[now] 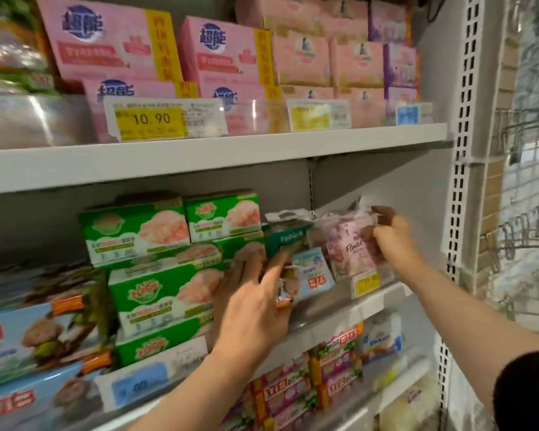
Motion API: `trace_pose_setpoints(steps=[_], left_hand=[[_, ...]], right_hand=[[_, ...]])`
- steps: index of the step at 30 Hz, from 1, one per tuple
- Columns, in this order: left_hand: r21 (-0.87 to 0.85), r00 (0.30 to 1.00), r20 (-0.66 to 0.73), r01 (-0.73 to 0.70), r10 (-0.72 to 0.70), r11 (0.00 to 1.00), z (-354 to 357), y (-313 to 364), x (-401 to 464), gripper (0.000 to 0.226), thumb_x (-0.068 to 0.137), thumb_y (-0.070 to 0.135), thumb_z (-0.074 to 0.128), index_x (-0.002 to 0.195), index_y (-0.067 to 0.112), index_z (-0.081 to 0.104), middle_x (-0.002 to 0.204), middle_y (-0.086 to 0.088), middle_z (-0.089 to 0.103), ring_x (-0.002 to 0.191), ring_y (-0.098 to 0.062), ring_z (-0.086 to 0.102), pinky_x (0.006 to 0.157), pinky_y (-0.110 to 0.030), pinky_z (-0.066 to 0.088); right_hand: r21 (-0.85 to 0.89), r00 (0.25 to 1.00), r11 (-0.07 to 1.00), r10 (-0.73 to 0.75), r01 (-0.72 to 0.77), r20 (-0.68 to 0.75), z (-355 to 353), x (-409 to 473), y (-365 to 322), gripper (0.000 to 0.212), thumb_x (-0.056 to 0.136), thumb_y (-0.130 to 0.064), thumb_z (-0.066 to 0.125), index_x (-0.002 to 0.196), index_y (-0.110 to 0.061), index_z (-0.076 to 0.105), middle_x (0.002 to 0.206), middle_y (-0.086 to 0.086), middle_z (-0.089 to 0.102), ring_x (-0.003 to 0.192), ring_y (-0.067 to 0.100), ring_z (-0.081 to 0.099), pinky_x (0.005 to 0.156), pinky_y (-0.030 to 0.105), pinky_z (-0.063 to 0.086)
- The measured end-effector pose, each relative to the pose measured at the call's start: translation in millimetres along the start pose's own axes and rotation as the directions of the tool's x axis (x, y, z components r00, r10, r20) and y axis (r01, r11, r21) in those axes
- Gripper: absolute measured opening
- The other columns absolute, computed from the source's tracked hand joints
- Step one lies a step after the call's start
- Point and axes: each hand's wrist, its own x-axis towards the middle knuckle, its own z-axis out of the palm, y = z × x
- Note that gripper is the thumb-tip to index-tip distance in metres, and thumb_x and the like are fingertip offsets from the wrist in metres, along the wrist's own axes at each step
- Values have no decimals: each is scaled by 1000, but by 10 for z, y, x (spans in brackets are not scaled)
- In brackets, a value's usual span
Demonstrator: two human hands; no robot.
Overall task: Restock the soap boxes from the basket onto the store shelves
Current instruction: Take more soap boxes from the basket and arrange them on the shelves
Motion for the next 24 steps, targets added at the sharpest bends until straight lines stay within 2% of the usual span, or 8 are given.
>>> trace_pose_setpoints(steps=[3, 5, 7, 10, 13, 16, 21, 24], left_hand=[[0, 1000, 9, -14, 14, 1000, 21, -20, -5, 77, 75, 43, 70, 143, 29, 38, 145, -12, 41, 116, -37, 57, 89, -44, 52], [27, 1000, 17, -1, 0, 1000, 14, -15, -3, 77, 76, 41, 74, 144, 28, 41, 147, -9, 38, 119, -34, 54, 93, -42, 49], [40, 1000, -2, -5, 5, 999, 16, -10, -1, 79, 70, 37, 81, 140, 27, 46, 140, -9, 45, 114, -35, 57, 89, -43, 51], [34, 1000, -4, -12, 12, 999, -22, 33, -8, 78, 73, 34, 81, 142, 27, 44, 141, -7, 44, 109, -31, 59, 87, -39, 53], [43, 1000, 16, 26, -27, 999, -53, 62, -19, 78, 75, 34, 80, 143, 26, 44, 143, -5, 42, 111, -28, 59, 88, -35, 51], [62, 1000, -19, 7, -6, 998, 1, 15, -11, 83, 55, 30, 93, 130, 19, 58, 125, -11, 58, 86, -30, 68, 63, -34, 57], [81, 994, -99, -29, 37, 996, 96, -79, -2, 87, 58, 34, 90, 134, 25, 49, 133, -10, 52, 110, -38, 59, 82, -47, 57], [90, 996, -90, -19, 27, 996, 127, -94, -4, 87, 60, 34, 89, 136, 26, 49, 136, -10, 51, 114, -38, 57, 86, -49, 56]], right_hand=[[-149, 983, 971, -184, 185, 21, 121, -213, 104, 84, 71, -4, 71, 142, -28, 31, 130, 2, 48, 115, 19, 50, 98, 38, 44], [-284, 975, 932, -212, 224, 72, 231, -331, 72, 92, 71, -2, 68, 146, -34, 26, 145, 8, 33, 132, 28, 35, 107, 42, 37], [-429, 977, 878, -195, 213, 88, 312, -357, 52, 84, 75, -3, 63, 145, -36, 31, 153, 11, 17, 141, 33, 20, 113, 47, 29], [-520, 989, 844, -82, 133, 120, 328, -333, -2, 64, 81, -11, 59, 140, -30, 44, 156, 11, 8, 145, 34, 9, 116, 49, 22], [-599, 984, 786, -68, 154, 164, 269, -364, -54, 56, 76, -11, 60, 129, -27, 55, 151, 9, 18, 142, 36, 15, 115, 48, 26], [-636, 992, 761, -95, 128, 87, 164, -328, -63, 49, 72, -10, 65, 121, -15, 61, 142, 12, 30, 131, 36, 28, 109, 41, 35], [-761, 989, 646, -138, 54, -47, -122, -35, 111, 44, 81, -22, 68, 119, -1, 61, 149, 16, 25, 136, 34, 23, 111, 41, 29], [-856, 968, 515, -228, 30, -103, -273, 112, 301, 37, 85, -19, 62, 120, -5, 63, 147, 16, 32, 134, 34, 29, 110, 44, 31]])
